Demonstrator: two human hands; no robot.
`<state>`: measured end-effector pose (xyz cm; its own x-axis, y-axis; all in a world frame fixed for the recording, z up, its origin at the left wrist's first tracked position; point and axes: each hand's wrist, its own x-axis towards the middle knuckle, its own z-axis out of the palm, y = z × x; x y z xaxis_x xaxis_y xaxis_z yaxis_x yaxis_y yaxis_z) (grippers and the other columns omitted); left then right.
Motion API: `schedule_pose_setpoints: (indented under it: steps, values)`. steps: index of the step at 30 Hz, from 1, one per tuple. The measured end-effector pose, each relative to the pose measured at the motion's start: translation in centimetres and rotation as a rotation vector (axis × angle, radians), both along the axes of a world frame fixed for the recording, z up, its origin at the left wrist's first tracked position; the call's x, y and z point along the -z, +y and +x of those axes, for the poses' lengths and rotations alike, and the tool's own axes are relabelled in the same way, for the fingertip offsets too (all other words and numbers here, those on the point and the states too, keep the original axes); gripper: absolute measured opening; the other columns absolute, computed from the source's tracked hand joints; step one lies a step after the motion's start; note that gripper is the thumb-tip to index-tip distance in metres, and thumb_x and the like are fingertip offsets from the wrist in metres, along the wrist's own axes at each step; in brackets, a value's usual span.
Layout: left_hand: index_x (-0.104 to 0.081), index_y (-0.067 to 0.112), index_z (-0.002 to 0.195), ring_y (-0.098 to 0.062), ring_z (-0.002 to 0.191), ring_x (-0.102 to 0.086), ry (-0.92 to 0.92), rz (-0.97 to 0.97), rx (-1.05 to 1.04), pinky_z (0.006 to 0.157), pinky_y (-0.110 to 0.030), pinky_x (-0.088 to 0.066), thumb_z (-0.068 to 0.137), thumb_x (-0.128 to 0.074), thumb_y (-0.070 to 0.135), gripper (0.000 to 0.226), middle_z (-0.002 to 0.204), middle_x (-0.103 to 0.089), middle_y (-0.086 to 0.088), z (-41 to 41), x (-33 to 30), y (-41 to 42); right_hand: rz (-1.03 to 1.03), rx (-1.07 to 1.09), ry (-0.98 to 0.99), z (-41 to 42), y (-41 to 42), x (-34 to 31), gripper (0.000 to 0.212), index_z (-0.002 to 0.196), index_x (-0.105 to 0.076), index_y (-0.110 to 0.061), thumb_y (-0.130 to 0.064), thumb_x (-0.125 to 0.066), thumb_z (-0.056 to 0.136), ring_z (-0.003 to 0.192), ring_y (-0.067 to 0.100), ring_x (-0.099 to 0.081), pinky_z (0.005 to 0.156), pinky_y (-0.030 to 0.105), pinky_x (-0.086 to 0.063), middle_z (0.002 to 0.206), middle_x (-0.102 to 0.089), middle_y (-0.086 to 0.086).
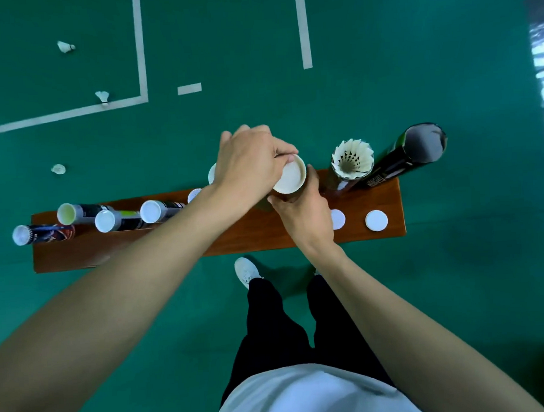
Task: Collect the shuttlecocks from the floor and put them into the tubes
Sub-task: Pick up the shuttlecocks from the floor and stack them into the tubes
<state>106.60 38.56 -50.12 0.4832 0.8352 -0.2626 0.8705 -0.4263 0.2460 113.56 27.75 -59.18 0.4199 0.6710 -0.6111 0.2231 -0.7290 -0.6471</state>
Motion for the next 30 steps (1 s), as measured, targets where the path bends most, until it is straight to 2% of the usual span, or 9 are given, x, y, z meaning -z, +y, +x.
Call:
schedule_pose_setpoints:
  steps: [3, 7, 10, 13, 17, 24, 27, 30]
  values:
    - [-0.072, 0.050, 0.115, -0.026, 0.100, -0.051, 0.027, -0.014, -0.013, 0.086, -0.041, -0.031, 0.100, -0.056, 0.047, 0.022, 0.088, -0.053, 0.008, -0.2, 0.8, -0.3, 0.007, 0.015, -0.003, -0.6, 0.5, -0.1, 0.094, 0.153, -0.014, -0.041, -0.061, -0.070, 0.080, 0.101, 0.037, -0.068, 0.086, 0.050, -0.057, 0.112, -0.073, 0.007]
    - [-0.075, 0.047, 0.108, -0.026, 0.097, -0.052, 0.026, 0.012, 0.006, 0.084, -0.042, -0.029, 0.099, -0.057, 0.044, 0.020, 0.091, -0.062, 0.008, -0.4, 1.3, -0.9, 0.041, 0.039, -0.010, -0.9, 0.3, 0.1, 0.080, 0.145, -0.027, -0.040, -0.066, -0.066, 0.080, 0.099, 0.037, -0.068, 0.083, 0.047, -0.056, 0.109, -0.073, 0.008]
    - [-0.075, 0.045, 0.109, -0.025, 0.099, -0.052, 0.065, 0.033, 0.031, 0.085, -0.042, -0.029, 0.100, -0.053, 0.045, 0.023, 0.096, -0.066, 0.008, -0.7, 1.2, -1.2, 0.066, 0.017, -0.052, -0.8, 0.1, 0.3, 0.082, 0.148, -0.023, -0.038, -0.063, -0.068, 0.083, 0.098, 0.038, -0.068, 0.082, 0.050, -0.057, 0.109, -0.073, 0.010]
    - [-0.076, 0.039, 0.108, -0.025, 0.100, -0.052, 0.113, 0.098, 0.091, 0.086, -0.042, -0.030, 0.101, -0.050, 0.043, 0.027, 0.103, -0.066, 0.008, -0.6, 0.9, -1.5, 0.064, -0.011, -0.078, -0.9, -0.2, 0.4, 0.077, 0.146, -0.027, -0.039, -0.061, -0.068, 0.085, 0.096, 0.039, -0.068, 0.080, 0.048, -0.057, 0.107, -0.073, 0.010]
    - [-0.077, 0.032, 0.102, -0.026, 0.098, -0.055, 0.154, 0.275, 0.081, 0.085, -0.043, -0.031, 0.100, -0.053, 0.040, 0.026, 0.100, -0.067, 0.006, -0.9, 0.3, -0.4, 0.095, -0.001, -0.088, -1.0, -1.0, 0.4, 0.071, 0.141, -0.029, -0.043, -0.058, -0.070, 0.084, 0.094, 0.039, -0.068, 0.077, 0.050, -0.058, 0.106, -0.075, 0.008]
    - [-0.074, 0.029, 0.099, -0.025, 0.096, -0.055, 0.230, 0.245, 0.182, 0.084, -0.042, -0.031, 0.100, -0.047, 0.034, 0.028, 0.098, -0.065, 0.005, -0.4, 0.7, -1.3, 0.100, -0.032, -0.093, -0.6, -1.6, 0.4, 0.072, 0.141, -0.028, -0.045, -0.056, -0.071, 0.084, 0.091, 0.039, -0.069, 0.073, 0.050, -0.059, 0.102, -0.074, 0.009]
    - [-0.073, 0.028, 0.104, -0.025, 0.099, -0.055, 0.259, 0.246, 0.198, 0.085, -0.042, -0.031, 0.100, -0.049, 0.035, 0.025, 0.102, -0.063, 0.004, -0.5, 0.6, -1.4, 0.105, -0.039, -0.082, -0.5, -1.8, 0.3, 0.071, 0.140, -0.028, -0.045, -0.053, -0.072, 0.084, 0.091, 0.039, -0.069, 0.074, 0.050, -0.059, 0.101, -0.074, 0.009]
    - [-0.068, 0.025, 0.119, -0.026, 0.106, -0.053, 0.247, 0.251, 0.221, 0.087, -0.042, -0.034, 0.095, -0.053, 0.031, 0.029, 0.113, -0.060, 0.002, -0.6, 0.5, -1.8, 0.115, -0.033, -0.056, -0.5, -1.8, 0.1, 0.072, 0.142, -0.028, -0.045, -0.051, -0.071, 0.086, 0.094, 0.041, -0.068, 0.078, 0.052, -0.058, 0.104, -0.074, 0.011]
